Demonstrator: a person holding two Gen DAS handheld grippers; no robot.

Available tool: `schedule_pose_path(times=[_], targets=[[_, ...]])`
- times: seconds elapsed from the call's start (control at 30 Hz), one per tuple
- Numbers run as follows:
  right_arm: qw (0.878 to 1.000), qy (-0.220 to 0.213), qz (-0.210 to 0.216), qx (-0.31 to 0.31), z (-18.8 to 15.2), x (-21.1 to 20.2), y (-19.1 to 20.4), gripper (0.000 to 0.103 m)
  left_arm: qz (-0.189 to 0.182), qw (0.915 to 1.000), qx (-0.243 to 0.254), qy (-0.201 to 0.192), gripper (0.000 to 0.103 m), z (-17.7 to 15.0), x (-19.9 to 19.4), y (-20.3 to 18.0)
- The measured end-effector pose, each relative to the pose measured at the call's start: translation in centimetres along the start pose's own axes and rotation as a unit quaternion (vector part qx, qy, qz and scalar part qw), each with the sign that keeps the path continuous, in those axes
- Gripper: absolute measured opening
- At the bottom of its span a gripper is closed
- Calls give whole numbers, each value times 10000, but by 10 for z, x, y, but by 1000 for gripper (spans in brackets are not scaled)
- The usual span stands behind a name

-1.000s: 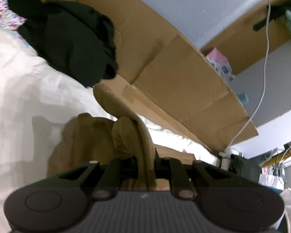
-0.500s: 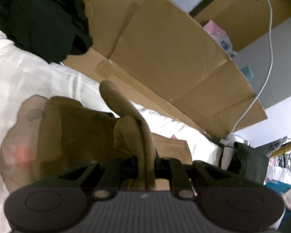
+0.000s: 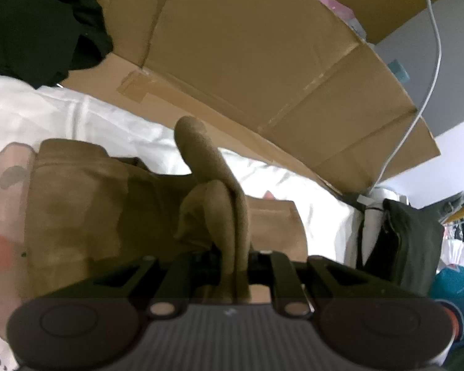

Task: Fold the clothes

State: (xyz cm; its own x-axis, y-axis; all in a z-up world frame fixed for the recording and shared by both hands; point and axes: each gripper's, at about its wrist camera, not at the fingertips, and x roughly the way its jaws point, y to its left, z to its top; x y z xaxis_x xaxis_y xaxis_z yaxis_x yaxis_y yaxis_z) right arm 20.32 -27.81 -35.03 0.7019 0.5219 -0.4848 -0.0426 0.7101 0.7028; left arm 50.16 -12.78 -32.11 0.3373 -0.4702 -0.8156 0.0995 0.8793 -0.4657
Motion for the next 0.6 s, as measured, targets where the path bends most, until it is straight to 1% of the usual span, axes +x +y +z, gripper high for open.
schedule_pose_path(times=[0.17,0.33,0.5,0.6], targets=[[9999,0,-67,137,-6,-6,-8,5,84,9999,75,111,12,-5,14,-14],[9996,-7,-149,237,-11,-7,-21,5,252,9988,332,264,13,-11,32,-33],[9985,-26,-327,431,-13,-11,-37,6,423,9983,276,302,15,-14,47,-38],[9974,-9,-460,558,-16,-12,-42,10,521,9976,288,345,18,-16,55,-40]])
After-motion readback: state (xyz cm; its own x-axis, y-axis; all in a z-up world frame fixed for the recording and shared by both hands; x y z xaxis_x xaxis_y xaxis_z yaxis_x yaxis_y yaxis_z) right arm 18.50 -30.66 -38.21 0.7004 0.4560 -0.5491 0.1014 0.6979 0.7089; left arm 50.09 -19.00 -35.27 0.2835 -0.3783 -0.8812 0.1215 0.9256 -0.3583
